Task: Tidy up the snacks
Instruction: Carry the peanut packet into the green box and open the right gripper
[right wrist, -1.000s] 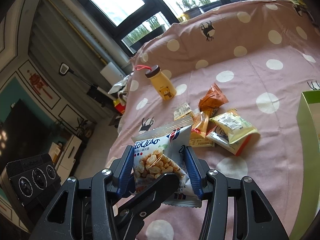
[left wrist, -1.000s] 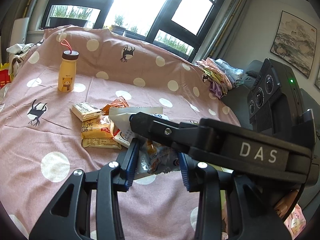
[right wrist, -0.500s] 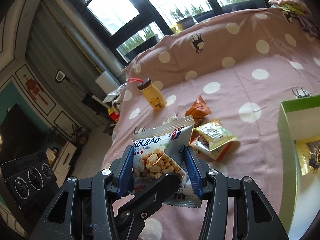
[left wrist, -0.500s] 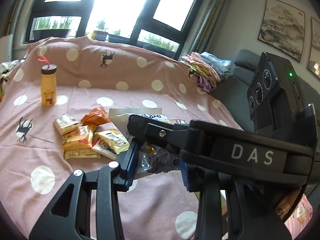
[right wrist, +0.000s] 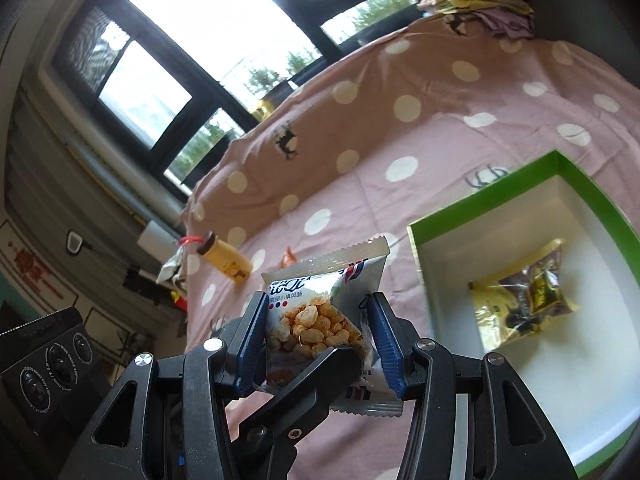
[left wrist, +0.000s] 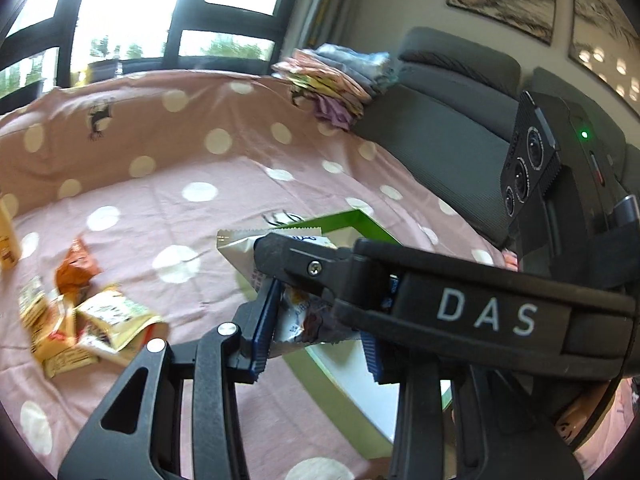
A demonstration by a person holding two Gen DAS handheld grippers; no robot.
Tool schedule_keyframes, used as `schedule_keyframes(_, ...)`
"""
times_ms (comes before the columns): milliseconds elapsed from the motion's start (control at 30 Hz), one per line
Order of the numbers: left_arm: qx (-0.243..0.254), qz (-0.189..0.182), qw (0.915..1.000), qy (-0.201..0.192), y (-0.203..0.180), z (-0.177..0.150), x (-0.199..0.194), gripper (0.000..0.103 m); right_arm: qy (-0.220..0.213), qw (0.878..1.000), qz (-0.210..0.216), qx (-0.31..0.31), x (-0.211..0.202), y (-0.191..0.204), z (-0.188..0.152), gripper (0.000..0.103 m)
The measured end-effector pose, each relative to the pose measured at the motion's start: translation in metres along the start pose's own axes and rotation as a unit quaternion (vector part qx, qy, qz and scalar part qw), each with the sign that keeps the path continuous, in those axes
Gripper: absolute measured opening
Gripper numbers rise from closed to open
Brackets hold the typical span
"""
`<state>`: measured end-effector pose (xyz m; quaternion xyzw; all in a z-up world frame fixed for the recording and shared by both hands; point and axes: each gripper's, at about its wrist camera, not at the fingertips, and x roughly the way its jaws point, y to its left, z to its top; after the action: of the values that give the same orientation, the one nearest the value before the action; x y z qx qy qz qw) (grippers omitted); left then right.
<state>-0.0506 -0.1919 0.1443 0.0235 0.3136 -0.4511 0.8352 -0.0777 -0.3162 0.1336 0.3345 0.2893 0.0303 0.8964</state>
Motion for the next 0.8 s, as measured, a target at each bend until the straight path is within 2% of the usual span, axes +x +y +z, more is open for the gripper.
schedule_keyframes(267, 0.004, -0.056, 0.9968, 0.056, -0.015, 0.006, 0.054, 0.037, -0.013, 0.996, -0.072, 0.05, -0.01, -0.044, 0.01, 0.054)
schedule_keyframes(400, -0.017, -0.085, 0.9927, 0.084, -0.015, 0.004, 0.077, 0.037, -0.008, 0.993, -0.1, 0.066, -0.008, -0.058, 0.014, 0.054)
schedule_keyframes(567, -0.045, -0.1, 0.9862, 0.124, -0.017, -0.001, 0.101, 0.037, 0.014, 0.988, -0.128, 0.086, -0.004, -0.077, 0.012, 0.054)
schedule_keyframes(633, -0.061, -0.1, 0.9832, 0.139, -0.016, -0.005, 0.108, 0.037, 0.018, 0.985, -0.142, 0.092, -0.003, -0.082, 0.012, 0.054)
schedule_keyframes(700, -0.064, -0.084, 0.9825, 0.153, -0.017, -0.009, 0.111, 0.04, 0.024, 0.984, -0.152, 0.089, -0.001, -0.084, 0.011, 0.054)
schedule_keyframes(800, -0.049, -0.041, 0.9868, 0.149, -0.017, -0.013, 0.104, 0.041, 0.028, 0.98, -0.173, 0.091, 0.0, -0.087, 0.011, 0.054)
